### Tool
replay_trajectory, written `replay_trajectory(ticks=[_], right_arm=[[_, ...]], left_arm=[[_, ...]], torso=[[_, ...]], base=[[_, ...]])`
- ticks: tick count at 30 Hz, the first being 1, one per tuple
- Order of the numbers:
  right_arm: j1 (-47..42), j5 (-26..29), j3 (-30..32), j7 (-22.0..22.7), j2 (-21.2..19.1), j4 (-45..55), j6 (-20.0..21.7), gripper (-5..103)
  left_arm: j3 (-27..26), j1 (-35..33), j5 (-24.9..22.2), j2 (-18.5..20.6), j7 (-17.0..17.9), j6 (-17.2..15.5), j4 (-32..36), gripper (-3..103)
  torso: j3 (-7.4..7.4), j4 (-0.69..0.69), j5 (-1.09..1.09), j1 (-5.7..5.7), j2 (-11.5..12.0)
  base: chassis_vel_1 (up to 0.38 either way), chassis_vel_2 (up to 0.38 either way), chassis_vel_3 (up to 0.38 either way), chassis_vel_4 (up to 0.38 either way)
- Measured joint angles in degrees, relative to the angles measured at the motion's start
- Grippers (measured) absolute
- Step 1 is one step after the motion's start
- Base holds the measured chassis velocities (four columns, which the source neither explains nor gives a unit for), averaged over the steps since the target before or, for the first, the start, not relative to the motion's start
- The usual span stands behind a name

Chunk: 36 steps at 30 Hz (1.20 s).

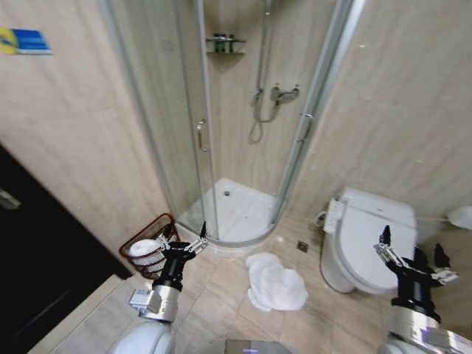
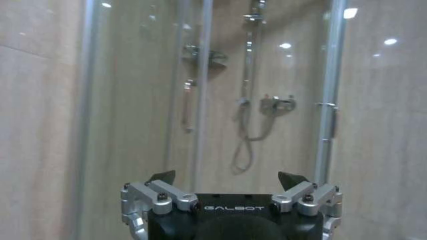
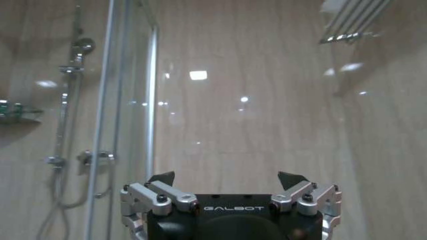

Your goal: Discard the used towel into the hamper.

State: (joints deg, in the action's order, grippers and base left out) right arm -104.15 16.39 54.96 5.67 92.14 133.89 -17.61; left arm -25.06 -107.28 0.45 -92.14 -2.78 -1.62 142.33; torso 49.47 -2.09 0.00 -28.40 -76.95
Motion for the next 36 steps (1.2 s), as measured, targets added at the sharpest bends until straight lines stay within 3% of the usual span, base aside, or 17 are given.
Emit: replay_trajectory(ticks=[8, 15, 23, 36], right_arm=[[-0.13, -0.03, -0.34, -0.39, 0.0, -0.9, -0.77, 100], [-0.61, 0.93, -1.26, -1.17, 0.0, -3.25, -4.71, 100], [-0.62, 1.07, -0.91, -1.29, 0.0, -4.41, -4.91, 100], [-0.07, 1.15, -1.21, -2.12, 0.0, -6.14, -4.8, 100]], left_arm=[[0.0, 0.0, 0.0, 0.0, 0.0, 0.0, 0.0, 100], [0.01, 0.0, 0.0, 0.0, 0.0, 0.0, 0.0, 100], [-0.01, 0.0, 0.0, 0.0, 0.0, 0.0, 0.0, 100], [-0.01, 0.0, 0.0, 0.0, 0.0, 0.0, 0.0, 100]], torso=[[0.0, 0.02, 0.0, 0.0, 0.0], [0.0, 0.02, 0.0, 0.0, 0.0], [-0.09, 0.01, -0.01, 0.08, 0.17], [-2.56, 0.01, 0.0, 2.16, 4.74]], base=[[-0.129, -0.132, -0.133, -0.13], [-0.082, -0.096, -0.083, -0.08], [0.0, 0.0, 0.0, 0.0], [0.0, 0.0, 0.0, 0.0]])
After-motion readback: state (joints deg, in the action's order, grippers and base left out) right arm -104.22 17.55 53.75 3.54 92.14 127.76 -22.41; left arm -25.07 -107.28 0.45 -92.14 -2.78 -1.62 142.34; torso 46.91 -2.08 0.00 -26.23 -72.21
